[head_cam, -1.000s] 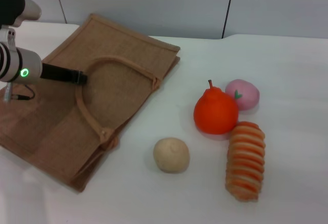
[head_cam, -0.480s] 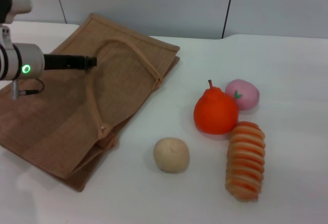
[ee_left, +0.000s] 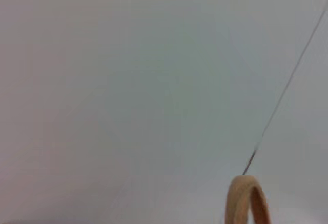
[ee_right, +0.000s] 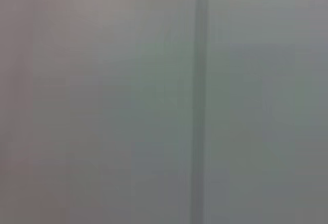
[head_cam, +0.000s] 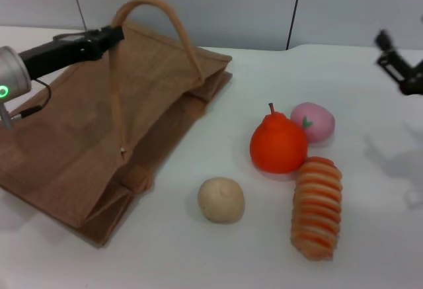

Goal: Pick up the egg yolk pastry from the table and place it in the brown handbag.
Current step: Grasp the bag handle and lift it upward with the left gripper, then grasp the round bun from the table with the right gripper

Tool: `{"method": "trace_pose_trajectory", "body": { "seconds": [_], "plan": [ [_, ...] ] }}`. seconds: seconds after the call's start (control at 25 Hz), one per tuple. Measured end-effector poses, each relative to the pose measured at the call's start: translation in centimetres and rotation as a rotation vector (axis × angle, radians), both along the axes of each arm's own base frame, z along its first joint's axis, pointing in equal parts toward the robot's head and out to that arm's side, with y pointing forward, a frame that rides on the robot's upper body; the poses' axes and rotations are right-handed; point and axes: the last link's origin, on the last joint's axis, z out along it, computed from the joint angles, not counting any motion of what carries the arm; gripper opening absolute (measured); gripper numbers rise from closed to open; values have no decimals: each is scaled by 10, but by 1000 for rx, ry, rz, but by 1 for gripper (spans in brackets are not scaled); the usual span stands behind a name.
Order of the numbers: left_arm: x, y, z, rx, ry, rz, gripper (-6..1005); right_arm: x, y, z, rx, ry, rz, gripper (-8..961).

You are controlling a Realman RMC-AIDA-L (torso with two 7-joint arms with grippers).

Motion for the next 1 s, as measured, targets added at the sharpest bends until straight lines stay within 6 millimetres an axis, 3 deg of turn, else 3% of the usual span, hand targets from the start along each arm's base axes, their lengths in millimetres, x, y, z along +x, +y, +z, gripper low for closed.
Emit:
{"method": "trace_pose_trajectory", "body": {
  "seconds": [0.56, 1.0],
  "plan": [
    [3, -15, 18, 61, -175, -137, 120, -46, 1, -37, -525, -203, 323, 855],
    [8, -14, 18, 66, -191, -154, 121, -66, 4, -62, -796, -351, 377, 854]
  ]
}}
